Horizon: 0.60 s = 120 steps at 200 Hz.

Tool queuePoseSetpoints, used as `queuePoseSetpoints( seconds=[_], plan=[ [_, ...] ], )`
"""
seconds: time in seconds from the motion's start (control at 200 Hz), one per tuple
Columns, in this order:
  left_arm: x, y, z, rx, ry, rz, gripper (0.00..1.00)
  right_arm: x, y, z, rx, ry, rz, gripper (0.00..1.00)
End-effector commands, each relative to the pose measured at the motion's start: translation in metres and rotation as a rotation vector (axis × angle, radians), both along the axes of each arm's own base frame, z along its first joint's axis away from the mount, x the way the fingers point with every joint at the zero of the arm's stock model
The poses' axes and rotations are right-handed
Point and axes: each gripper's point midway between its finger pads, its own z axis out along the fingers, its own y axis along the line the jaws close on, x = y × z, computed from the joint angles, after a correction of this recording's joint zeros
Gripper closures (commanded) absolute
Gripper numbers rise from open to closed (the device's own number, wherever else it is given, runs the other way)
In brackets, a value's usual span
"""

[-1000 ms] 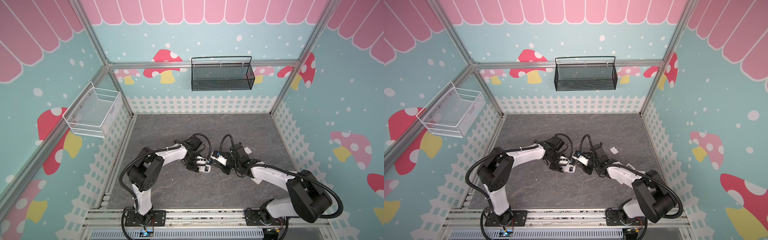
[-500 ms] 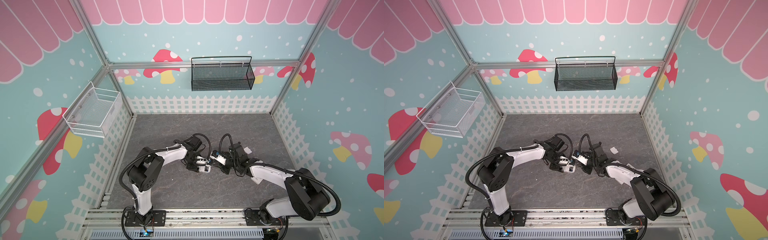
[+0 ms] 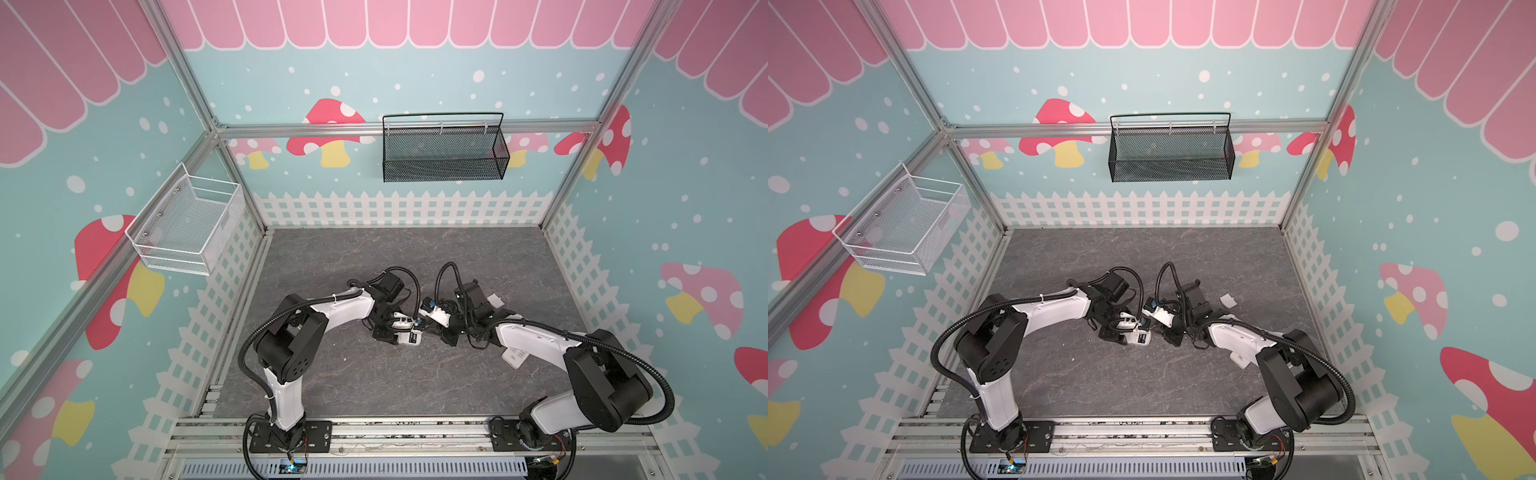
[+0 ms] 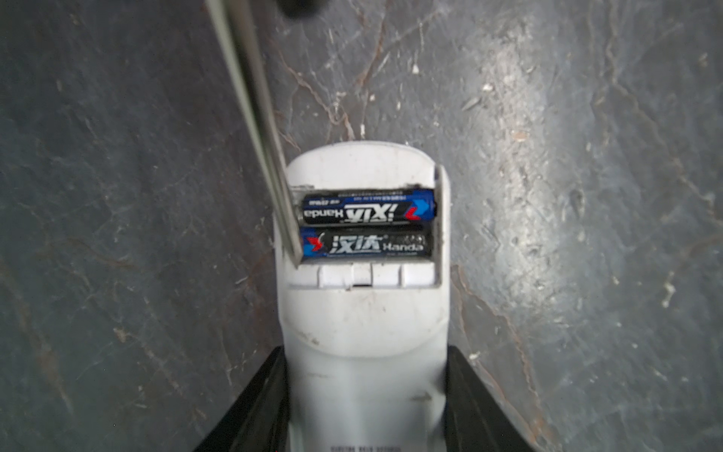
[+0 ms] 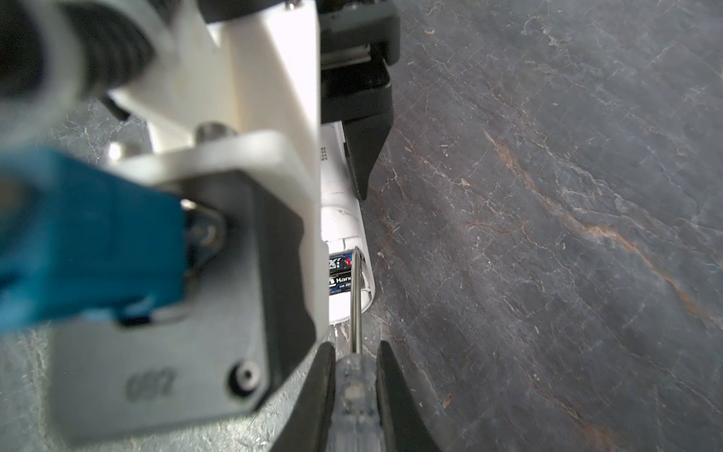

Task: Unload the batteries from the remote control
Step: 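Insert the screwdriver tip beside the batteries with the right gripper, then pry under the battery end with the screwdriver tip using the right gripper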

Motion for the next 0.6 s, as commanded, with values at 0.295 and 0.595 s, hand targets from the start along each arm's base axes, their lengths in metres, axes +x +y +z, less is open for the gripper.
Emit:
queuePoseSetpoints(
  seconds=[0.295,0.595],
  plan=[
    [-0.012,0.012,-0.005,0.055,0.01,-0.034,0.58,-0.01,-0.003,0.017,0.048,0.054,0.035,1.0],
    [-0.012,0.012,-0.007,0.057,0.01,-0.036,0.58,-0.026,-0.007,0.026,0.061,0.054,0.064,1.0]
  ],
)
